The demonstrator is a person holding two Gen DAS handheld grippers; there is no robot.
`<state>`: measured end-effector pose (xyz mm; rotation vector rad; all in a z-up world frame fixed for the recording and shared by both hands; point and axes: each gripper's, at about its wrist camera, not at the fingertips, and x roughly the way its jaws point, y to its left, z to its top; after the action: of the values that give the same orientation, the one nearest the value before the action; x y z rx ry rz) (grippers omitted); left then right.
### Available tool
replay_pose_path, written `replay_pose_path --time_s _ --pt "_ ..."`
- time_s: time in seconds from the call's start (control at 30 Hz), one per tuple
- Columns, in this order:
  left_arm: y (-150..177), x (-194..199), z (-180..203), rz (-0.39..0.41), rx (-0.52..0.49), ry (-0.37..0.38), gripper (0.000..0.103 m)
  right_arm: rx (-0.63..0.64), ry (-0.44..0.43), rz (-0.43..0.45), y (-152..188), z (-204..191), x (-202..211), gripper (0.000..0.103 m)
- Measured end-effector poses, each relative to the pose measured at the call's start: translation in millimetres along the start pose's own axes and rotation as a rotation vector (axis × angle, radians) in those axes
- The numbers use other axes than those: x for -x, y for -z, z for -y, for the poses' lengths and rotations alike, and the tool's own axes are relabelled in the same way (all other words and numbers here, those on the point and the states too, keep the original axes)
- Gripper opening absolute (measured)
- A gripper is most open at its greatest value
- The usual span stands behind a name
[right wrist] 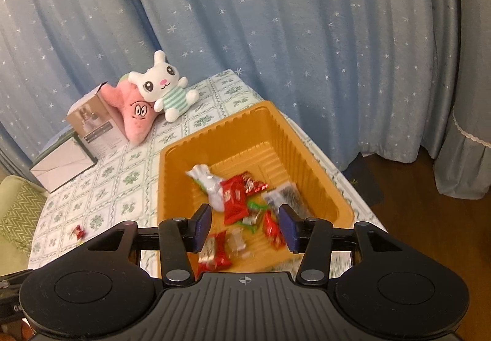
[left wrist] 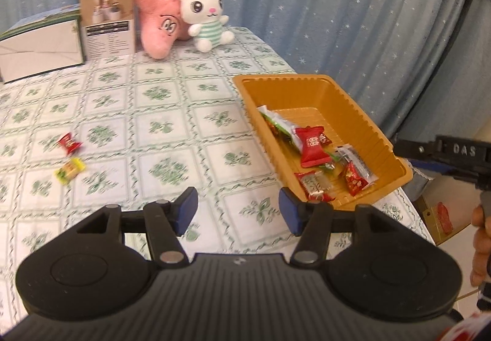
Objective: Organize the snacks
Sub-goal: 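Withdraw both grippers from the tray toward the last two candies on the table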
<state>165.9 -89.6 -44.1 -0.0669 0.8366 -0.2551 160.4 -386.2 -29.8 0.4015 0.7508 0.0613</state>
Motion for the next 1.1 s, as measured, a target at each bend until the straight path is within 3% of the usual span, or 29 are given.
replay_pose_path --time_s 0.37,0.53,1.1 --pt "30.9 59.5 -23.1 0.029 0.073 -0.027 0.074 0.016 -0.008 -0.018 36.3 -26.8 45.2 0.054" --pt "42.3 85.6 -36.1 0.045 0.085 -0.054 0.078 0.035 -0.024 -0.012 49.7 -42.8 62.6 0.055" --pt "63.2 130.6 -71.1 0.073 0.128 -0.133 0.08 0.143 -0.087 -0.034 70.0 -96.3 78.5 0.058"
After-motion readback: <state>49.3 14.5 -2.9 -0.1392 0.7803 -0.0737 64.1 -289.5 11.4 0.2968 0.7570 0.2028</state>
